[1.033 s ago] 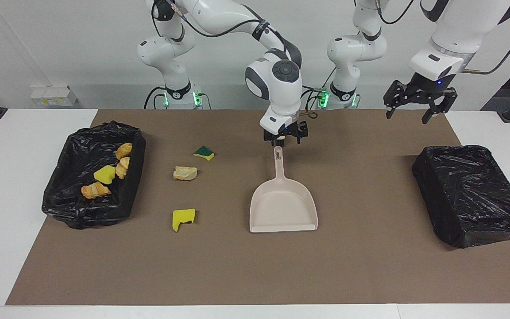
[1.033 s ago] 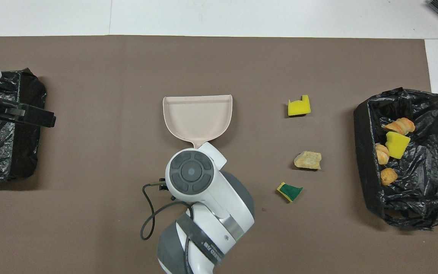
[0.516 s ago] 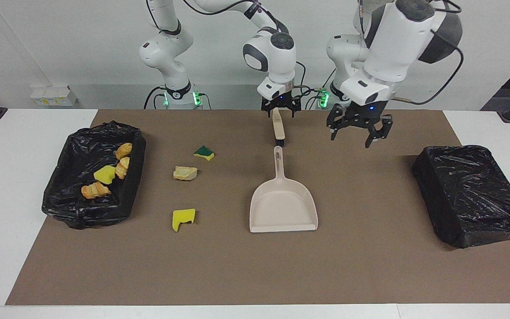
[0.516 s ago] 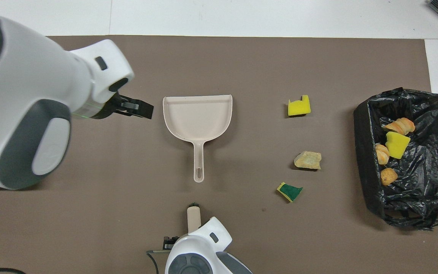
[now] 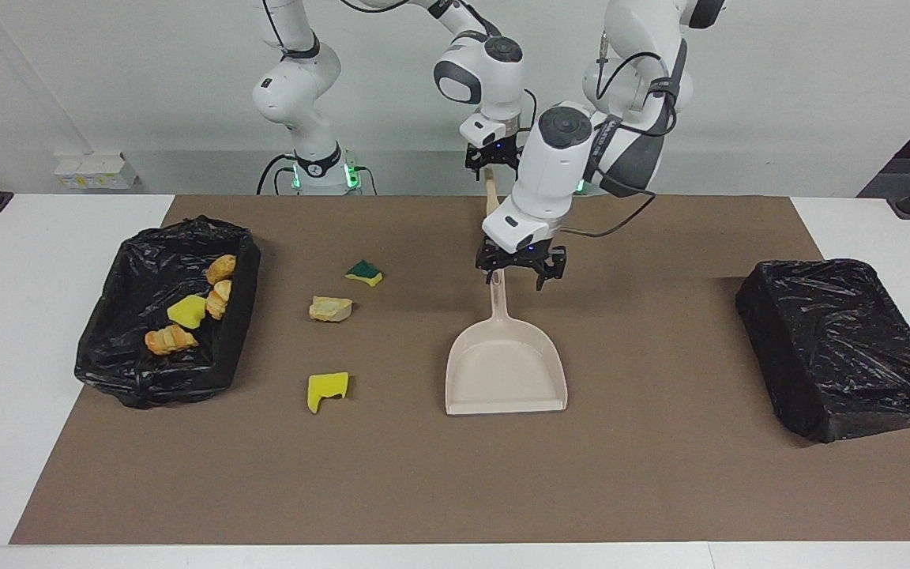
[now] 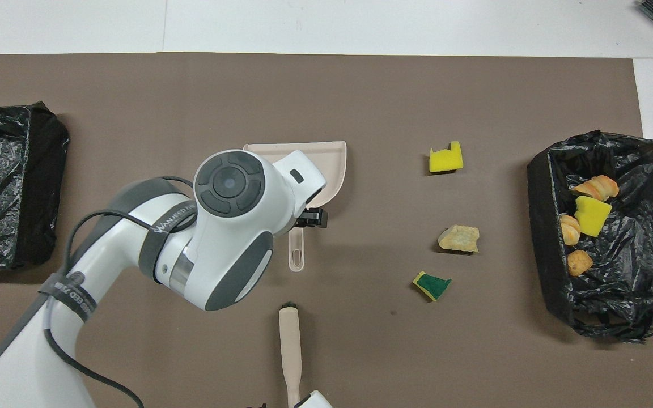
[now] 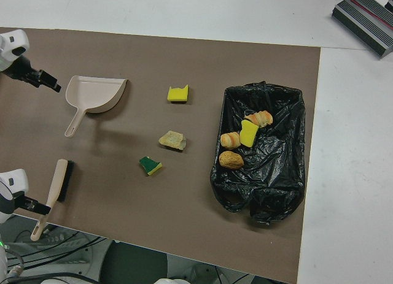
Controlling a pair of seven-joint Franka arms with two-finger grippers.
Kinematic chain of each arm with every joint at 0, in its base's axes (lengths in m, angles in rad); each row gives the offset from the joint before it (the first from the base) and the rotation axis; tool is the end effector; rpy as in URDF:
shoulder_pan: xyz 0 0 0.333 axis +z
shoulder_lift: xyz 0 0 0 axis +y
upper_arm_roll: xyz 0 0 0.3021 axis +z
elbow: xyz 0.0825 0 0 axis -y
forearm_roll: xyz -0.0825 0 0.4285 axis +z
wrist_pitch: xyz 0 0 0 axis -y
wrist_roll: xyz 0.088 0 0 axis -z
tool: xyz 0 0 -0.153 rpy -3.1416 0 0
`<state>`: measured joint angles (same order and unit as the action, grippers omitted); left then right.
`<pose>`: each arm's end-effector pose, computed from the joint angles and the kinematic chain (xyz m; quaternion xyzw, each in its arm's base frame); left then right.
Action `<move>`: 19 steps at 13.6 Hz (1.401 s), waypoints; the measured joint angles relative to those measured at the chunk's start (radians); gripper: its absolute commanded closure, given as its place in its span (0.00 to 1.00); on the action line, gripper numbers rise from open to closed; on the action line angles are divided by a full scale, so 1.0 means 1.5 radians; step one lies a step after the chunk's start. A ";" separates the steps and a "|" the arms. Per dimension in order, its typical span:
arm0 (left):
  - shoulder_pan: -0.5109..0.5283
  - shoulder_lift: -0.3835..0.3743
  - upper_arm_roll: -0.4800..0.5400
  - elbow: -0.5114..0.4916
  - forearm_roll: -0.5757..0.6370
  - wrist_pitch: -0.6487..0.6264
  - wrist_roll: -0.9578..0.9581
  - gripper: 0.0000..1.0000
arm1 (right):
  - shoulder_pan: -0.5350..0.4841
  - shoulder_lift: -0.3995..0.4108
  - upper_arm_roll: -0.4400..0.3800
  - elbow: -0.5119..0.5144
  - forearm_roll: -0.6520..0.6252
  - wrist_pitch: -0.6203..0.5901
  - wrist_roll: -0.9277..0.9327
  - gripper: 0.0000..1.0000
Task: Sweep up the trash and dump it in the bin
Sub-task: 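Grasp the dustpan handle with the left gripper, then pick up the wooden brush with the right gripper and move it to the bread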
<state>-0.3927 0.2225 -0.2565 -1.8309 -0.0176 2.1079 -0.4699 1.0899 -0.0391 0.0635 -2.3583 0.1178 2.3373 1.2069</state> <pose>0.5284 -0.3974 0.3404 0.9956 -0.0813 0.0072 0.0465 0.2105 0.4883 0.2558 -0.9968 0.0671 0.0350 0.0242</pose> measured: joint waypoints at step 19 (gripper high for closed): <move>-0.005 0.034 0.006 -0.084 0.132 0.110 -0.022 1.00 | -0.240 -0.165 -0.009 -0.040 -0.004 -0.203 -0.298 1.00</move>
<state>-0.4008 0.2737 -0.2482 -1.9572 0.1803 2.2730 -0.5027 0.7295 -0.2858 0.0495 -2.4176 0.1111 2.0321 0.7597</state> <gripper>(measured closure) 0.687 0.740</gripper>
